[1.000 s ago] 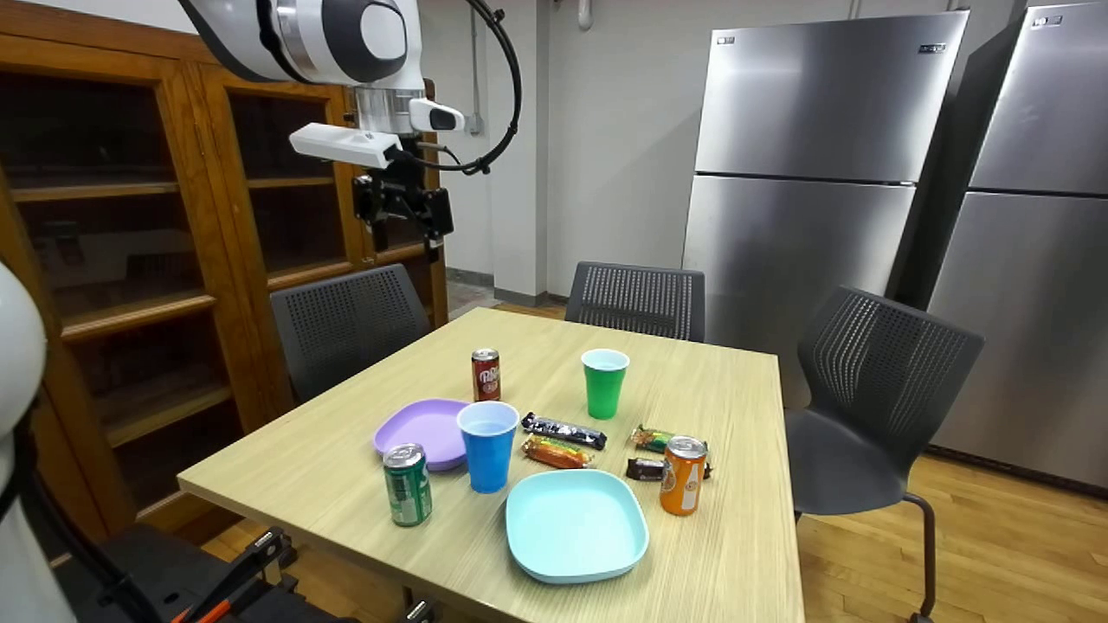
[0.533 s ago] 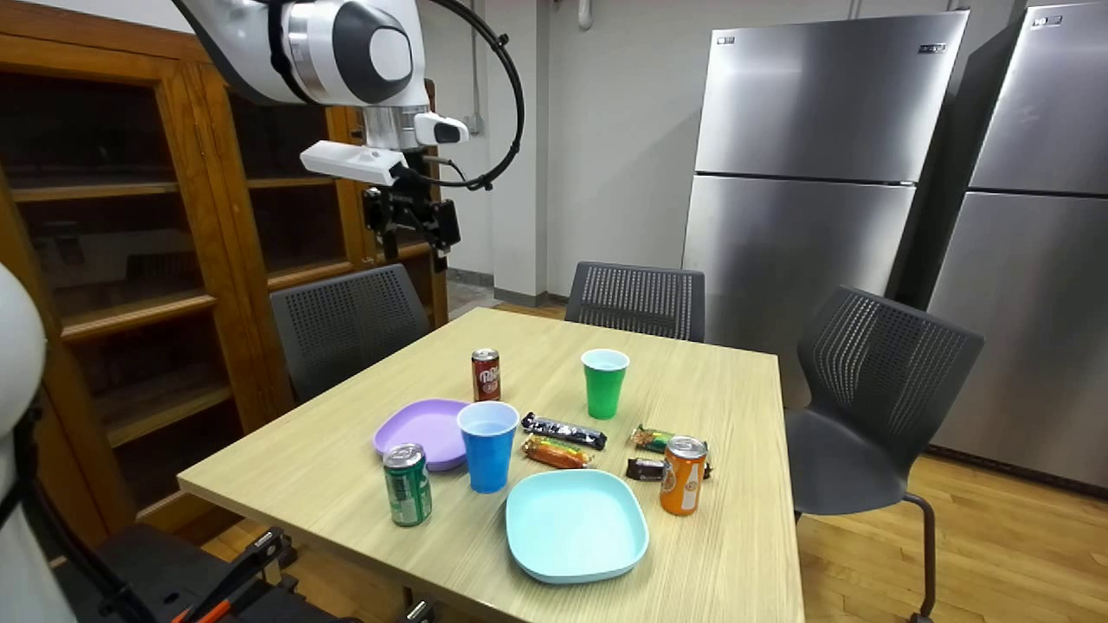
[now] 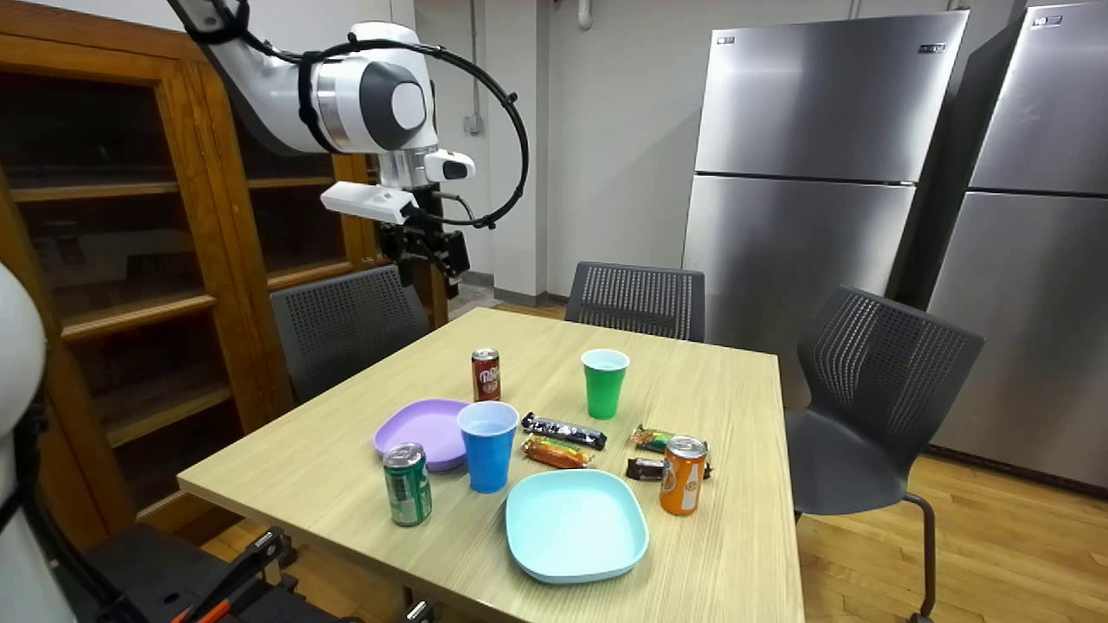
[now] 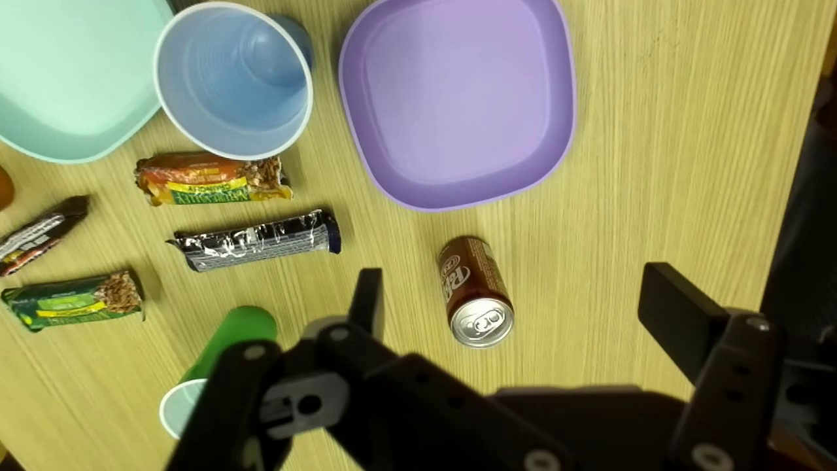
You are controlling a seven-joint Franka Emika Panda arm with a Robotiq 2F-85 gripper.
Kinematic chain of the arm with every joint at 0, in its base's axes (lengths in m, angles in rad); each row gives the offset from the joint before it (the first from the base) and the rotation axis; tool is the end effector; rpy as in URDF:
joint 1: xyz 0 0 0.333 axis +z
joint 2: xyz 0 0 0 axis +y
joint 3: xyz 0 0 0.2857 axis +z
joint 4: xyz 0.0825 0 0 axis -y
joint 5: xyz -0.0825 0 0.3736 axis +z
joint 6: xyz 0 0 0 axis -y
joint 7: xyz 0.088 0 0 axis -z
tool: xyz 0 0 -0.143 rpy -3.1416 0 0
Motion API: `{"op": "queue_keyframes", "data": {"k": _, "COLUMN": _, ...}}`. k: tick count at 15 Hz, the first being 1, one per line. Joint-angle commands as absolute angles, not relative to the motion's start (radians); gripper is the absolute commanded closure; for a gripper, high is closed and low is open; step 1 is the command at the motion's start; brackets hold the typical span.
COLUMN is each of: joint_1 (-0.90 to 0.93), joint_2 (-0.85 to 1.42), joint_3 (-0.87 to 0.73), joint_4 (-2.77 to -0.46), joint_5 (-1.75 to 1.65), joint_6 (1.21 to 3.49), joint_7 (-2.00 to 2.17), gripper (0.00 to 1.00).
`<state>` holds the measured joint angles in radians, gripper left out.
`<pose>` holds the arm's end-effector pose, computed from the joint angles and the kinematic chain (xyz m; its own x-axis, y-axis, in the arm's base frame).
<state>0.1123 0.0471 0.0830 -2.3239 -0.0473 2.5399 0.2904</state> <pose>0.5161 0.1019 0.2778 0.9838 -0.0596 0.1691 -0.0570 -0.9982 -0.0202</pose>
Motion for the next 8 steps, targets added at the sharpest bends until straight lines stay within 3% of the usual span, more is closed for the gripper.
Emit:
{"op": "queue_keyframes", "data": {"k": 1, "joint_1": 0.12, "joint_2": 0.136, "joint_3": 0.08, "joint_4": -2.252, "joint_5": -0.098, "joint_6": 2.553, "joint_7": 0.36, "gripper": 0.0}}
{"op": "queue_keyframes", "data": {"k": 8, "joint_1": 0.151, "joint_2": 0.291, "joint_3": 0.047, "joint_4": -2.129, "joint_5": -0.128, "joint_6": 2.552, "joint_7": 0.39, "gripper": 0.0}}
